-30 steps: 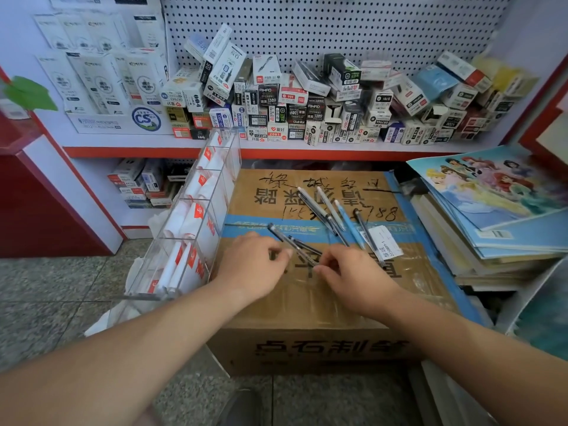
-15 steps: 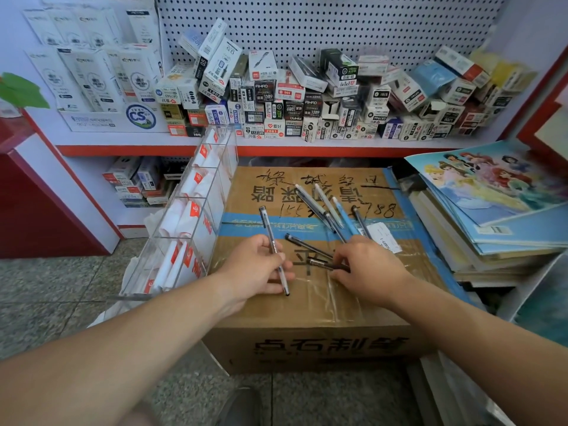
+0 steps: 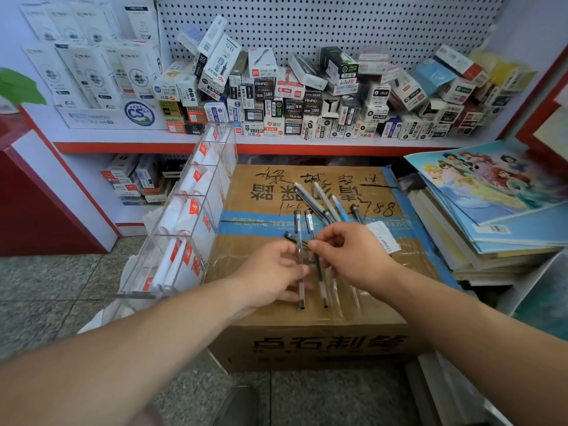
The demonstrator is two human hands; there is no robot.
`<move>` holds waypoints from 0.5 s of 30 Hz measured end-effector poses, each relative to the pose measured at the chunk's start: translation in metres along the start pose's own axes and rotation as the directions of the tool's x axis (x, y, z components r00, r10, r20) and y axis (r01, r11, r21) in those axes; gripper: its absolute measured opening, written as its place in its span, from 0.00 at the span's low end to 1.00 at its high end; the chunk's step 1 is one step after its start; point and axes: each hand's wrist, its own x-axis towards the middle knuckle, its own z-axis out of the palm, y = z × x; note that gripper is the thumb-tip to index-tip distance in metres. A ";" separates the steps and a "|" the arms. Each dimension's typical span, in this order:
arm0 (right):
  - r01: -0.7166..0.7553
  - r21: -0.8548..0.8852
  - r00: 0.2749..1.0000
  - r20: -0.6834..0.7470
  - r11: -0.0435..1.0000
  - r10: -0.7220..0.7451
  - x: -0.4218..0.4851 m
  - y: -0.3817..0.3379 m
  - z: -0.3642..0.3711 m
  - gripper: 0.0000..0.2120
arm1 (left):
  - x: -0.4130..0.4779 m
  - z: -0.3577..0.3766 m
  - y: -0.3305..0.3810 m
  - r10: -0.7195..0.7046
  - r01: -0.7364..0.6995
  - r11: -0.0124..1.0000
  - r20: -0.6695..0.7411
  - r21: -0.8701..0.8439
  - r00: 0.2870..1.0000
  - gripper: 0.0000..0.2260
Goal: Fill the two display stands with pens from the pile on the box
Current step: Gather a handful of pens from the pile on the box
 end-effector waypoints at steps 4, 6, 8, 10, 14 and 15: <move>-0.029 0.172 0.999 0.032 0.985 0.024 -0.004 -0.004 0.006 0.05 | -0.001 0.000 0.001 0.019 -0.019 1.000 0.020 -0.021 1.000 0.07; -0.040 0.226 0.998 0.058 0.973 0.028 -0.006 -0.005 0.008 0.04 | -0.001 -0.002 0.000 0.023 -0.023 0.999 0.011 -0.024 1.000 0.07; -0.042 0.235 0.997 0.066 0.971 0.027 -0.005 -0.005 0.008 0.03 | -0.001 -0.004 -0.001 0.024 -0.024 1.000 -0.015 -0.020 1.000 0.08; -0.007 0.073 1.000 0.020 0.997 0.006 -0.001 0.001 0.004 0.03 | 0.000 -0.008 -0.001 0.019 -0.020 1.000 -0.060 -0.016 0.998 0.08; 0.053 -0.491 0.998 -0.010 0.870 -0.067 0.008 0.019 -0.004 0.09 | 0.001 -0.015 -0.001 -0.021 0.021 1.000 -0.134 -0.007 0.991 0.06; 0.055 -0.552 0.998 0.008 0.832 -0.062 0.010 0.021 -0.004 0.11 | 0.002 -0.015 -0.002 -0.033 0.032 0.999 -0.140 -0.010 0.990 0.06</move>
